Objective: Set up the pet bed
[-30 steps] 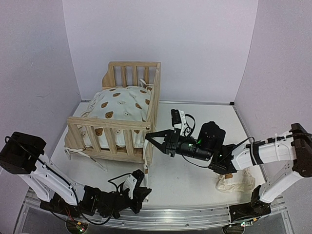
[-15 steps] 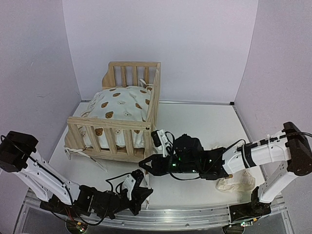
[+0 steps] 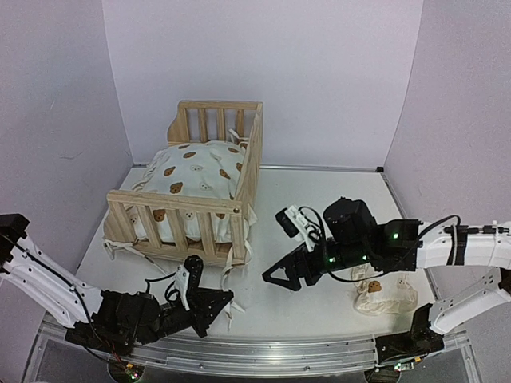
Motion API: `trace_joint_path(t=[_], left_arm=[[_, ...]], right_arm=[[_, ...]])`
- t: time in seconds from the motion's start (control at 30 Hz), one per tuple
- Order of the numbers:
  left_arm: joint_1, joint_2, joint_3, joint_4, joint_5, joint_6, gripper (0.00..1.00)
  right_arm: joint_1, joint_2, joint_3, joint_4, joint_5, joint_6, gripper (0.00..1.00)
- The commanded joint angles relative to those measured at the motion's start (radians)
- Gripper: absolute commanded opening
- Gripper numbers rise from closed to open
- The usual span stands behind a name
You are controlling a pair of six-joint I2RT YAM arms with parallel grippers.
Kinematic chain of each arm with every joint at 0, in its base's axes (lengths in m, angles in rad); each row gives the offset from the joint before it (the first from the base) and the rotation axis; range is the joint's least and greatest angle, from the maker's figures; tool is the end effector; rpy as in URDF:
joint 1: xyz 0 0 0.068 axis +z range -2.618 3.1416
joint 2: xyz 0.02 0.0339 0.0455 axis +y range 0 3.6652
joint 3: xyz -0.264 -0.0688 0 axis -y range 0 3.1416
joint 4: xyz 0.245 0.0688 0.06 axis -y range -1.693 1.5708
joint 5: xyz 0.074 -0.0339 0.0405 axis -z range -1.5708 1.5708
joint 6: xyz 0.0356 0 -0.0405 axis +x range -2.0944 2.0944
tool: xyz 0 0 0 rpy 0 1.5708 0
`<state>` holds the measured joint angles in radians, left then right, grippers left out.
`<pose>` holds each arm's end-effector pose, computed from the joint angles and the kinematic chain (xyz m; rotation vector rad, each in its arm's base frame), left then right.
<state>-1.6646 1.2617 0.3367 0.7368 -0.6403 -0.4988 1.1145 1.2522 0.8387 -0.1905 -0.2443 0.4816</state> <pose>-0.0009 -0.2368 0.1863 0.5688 1.7448 -1.0171 0.1135 0.2508 0.2591 -0.8936 2.2320 1.1074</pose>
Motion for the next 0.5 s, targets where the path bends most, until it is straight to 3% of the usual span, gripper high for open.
trace_joint_path(t=[0.0,0.1,0.2,0.47], left_arm=[[0.012,-0.082,-0.008,-0.015,-0.005,-0.008,0.0],[0.02,-0.103,-0.016,-0.029,0.002,-0.008,0.0],[0.027,-0.118,-0.018,-0.043,0.001,-0.009,0.0],[0.036,-0.121,-0.012,-0.065,0.011,-0.014,0.0]], right_arm=[[0.021,0.096,-0.202,0.375,-0.052,-0.184,0.77],[0.059,0.216,-0.26,0.777,-0.03,-0.234,0.76],[0.105,0.379,-0.251,1.001,0.066,-0.32,0.77],[0.168,0.702,-0.221,1.499,0.19,-0.29,0.75]])
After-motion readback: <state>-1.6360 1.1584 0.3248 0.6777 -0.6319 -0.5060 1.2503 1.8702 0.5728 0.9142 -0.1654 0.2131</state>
